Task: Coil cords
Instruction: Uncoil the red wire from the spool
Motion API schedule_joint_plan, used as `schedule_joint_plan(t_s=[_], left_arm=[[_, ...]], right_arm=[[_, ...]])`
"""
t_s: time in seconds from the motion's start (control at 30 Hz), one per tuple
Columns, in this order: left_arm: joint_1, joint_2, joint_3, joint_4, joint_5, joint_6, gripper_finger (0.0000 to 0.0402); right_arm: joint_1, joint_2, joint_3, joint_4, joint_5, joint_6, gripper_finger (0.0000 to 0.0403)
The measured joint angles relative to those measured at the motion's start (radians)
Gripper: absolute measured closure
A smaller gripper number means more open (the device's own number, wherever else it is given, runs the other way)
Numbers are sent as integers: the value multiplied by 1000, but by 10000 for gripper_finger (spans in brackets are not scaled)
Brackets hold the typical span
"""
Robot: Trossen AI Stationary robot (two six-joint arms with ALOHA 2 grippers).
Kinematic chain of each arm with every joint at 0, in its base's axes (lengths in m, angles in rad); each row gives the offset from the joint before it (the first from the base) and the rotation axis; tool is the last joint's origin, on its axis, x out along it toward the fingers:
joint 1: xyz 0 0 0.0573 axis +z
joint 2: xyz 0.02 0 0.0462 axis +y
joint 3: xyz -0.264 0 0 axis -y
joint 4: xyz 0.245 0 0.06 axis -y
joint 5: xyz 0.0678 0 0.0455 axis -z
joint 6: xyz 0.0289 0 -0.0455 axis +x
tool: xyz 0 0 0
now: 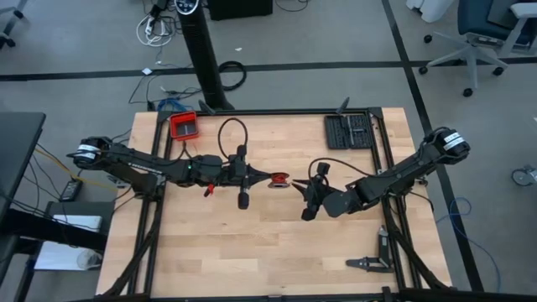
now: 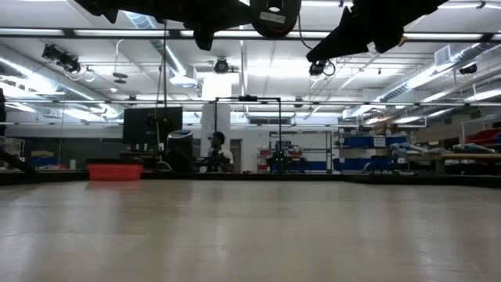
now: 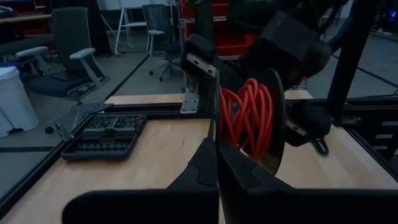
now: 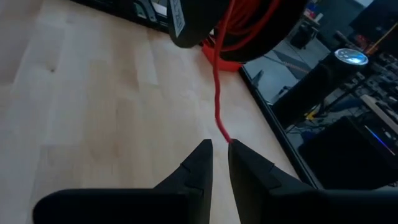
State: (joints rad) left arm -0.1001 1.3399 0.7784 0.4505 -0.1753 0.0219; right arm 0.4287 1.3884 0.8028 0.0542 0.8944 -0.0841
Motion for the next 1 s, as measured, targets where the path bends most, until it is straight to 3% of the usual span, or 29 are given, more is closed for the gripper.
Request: schedule_joint_plan(t_s=[0.73, 1.0], left_arm=[[0, 0, 0, 7, 0, -4, 401], [0, 0, 0, 8, -17, -4, 401]], right_arm=[[-5, 0, 0, 131, -33, -67, 353], [-5, 0, 0, 145, -34, -54, 397]])
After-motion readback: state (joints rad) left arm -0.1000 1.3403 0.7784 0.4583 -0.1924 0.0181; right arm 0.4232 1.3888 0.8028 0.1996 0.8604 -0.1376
